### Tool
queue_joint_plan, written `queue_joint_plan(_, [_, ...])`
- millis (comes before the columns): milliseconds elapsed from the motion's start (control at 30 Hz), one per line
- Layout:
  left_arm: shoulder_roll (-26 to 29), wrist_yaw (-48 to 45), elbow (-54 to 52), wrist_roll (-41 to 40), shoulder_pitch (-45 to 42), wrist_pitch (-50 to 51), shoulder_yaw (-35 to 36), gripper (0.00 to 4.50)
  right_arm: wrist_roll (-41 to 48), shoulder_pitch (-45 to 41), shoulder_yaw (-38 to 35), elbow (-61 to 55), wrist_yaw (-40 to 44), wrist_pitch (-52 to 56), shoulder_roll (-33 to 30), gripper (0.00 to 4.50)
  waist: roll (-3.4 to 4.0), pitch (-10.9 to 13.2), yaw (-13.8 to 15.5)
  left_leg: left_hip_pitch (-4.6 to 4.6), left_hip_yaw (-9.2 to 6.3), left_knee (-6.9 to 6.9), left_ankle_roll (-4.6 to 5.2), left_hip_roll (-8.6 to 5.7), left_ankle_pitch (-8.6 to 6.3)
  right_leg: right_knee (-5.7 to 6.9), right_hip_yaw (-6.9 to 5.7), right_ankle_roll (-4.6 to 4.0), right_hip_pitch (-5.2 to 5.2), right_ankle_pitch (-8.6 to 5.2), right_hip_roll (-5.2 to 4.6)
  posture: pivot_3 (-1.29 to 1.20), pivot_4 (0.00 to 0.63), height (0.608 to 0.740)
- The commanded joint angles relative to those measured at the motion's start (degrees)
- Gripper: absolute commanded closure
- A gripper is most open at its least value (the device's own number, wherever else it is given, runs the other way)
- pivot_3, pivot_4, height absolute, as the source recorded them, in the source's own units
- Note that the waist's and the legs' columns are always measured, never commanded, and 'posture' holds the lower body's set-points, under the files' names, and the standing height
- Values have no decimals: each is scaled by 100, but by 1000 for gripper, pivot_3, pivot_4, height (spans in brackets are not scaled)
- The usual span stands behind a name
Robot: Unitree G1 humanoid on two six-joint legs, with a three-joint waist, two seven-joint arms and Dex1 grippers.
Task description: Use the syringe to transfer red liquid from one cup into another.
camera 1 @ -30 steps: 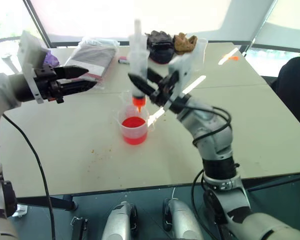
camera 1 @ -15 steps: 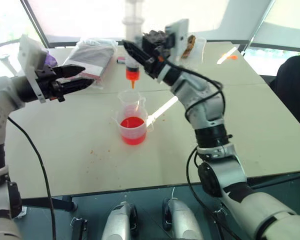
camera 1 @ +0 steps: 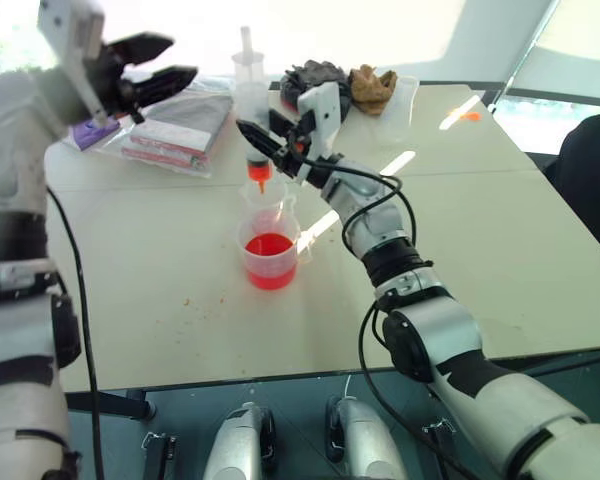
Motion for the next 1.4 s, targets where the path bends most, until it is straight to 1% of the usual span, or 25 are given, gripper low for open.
queue_joint_plan(33, [-232, -163, 852, 349, -586, -755, -128, 1915, -52, -304, -119, 140, 2, -283, 44, 3027, 0, 0, -25, 0, 1, 0, 0, -1, 0, 0, 0, 0, 0, 0, 0, 0, 150, 740])
queue_joint_plan(167, [-442, -209, 1527, 535, -967, -1216, -107, 1915, -115, -375, -138, 348, -5, -418, 77, 3027, 1, 1, -67, 0, -4, -1, 1, -1, 1, 5, 1, 1, -5, 1, 3, 0, 150, 740])
queue_joint_plan(333, [-504, -317, 1923, 706, -1144, -1535, -103, 1915, -183, -365, -172, 375, 16, -473, 123, 3027, 2, 1, -54, 0, -7, -3, 1, 2, 1, 6, 1, 2, -8, 1, 5, 0, 150, 740])
queue_joint_plan(667, [-439, -414, 2211, 852, -1238, -1705, -75, 1915, -197, -251, -189, 187, 40, -411, 170, 3027, 2, 1, -32, -2, -18, 2, 6, 5, -1, 6, 3, 2, -4, 1, 1, 0, 150, 740])
queue_joint_plan(1067, [-671, -260, 2646, 1062, -1409, -2001, -95, 1915, -306, -112, -80, 83, 73, -427, 231, 3027, 1, 1, -38, -2, -18, 1, 6, 5, -1, 7, 2, 2, -4, 1, 2, 0, 150, 740])
queue_joint_plan(1200, [-784, -131, 2903, 1319, -1460, -2320, -225, 1915, -510, -94, 23, 177, 81, -595, 179, 3027, 1, 1, -35, -2, -18, 2, 7, 4, -1, 7, 2, 2, -4, 1, 2, 0, 150, 740])
queue_joint_plan(1400, [-872, -653, 3000, 1387, -1418, -2291, -248, 1915, -641, -184, 21, 322, 37, -755, 158, 3027, 2, 1, -43, -2, -16, 2, 7, 4, -1, 7, 2, 2, -4, 1, 2, 0, 150, 740])
